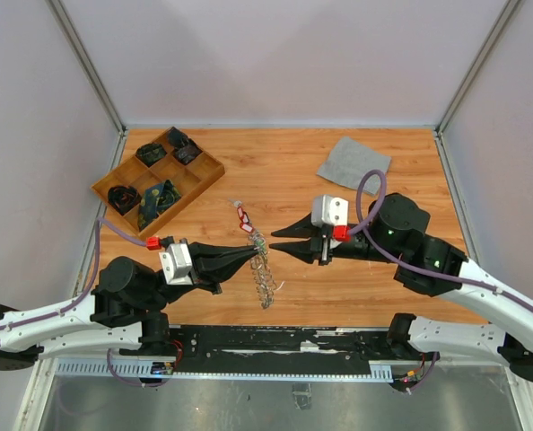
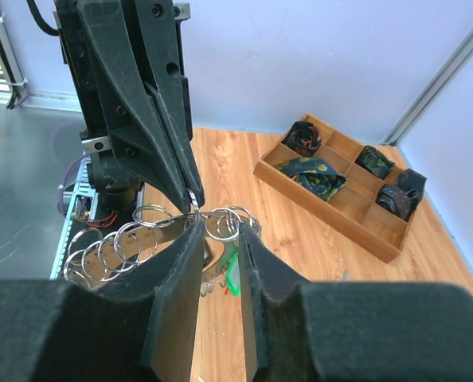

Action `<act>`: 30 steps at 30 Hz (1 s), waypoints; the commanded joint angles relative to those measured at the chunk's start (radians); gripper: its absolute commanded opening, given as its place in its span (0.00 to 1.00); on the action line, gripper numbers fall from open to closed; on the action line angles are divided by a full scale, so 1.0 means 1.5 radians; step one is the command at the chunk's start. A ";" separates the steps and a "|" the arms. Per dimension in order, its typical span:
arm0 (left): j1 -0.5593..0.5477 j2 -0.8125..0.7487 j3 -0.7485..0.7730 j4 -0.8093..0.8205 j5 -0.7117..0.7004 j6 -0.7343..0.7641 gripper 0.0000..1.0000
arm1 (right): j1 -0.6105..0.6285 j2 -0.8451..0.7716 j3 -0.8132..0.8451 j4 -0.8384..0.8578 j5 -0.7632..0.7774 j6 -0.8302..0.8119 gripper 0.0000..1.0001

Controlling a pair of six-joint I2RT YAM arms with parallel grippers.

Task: Put the keys on the keyring

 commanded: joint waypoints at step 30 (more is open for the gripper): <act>-0.004 -0.006 0.002 0.066 0.021 -0.006 0.00 | 0.009 0.051 0.004 0.023 -0.084 0.030 0.04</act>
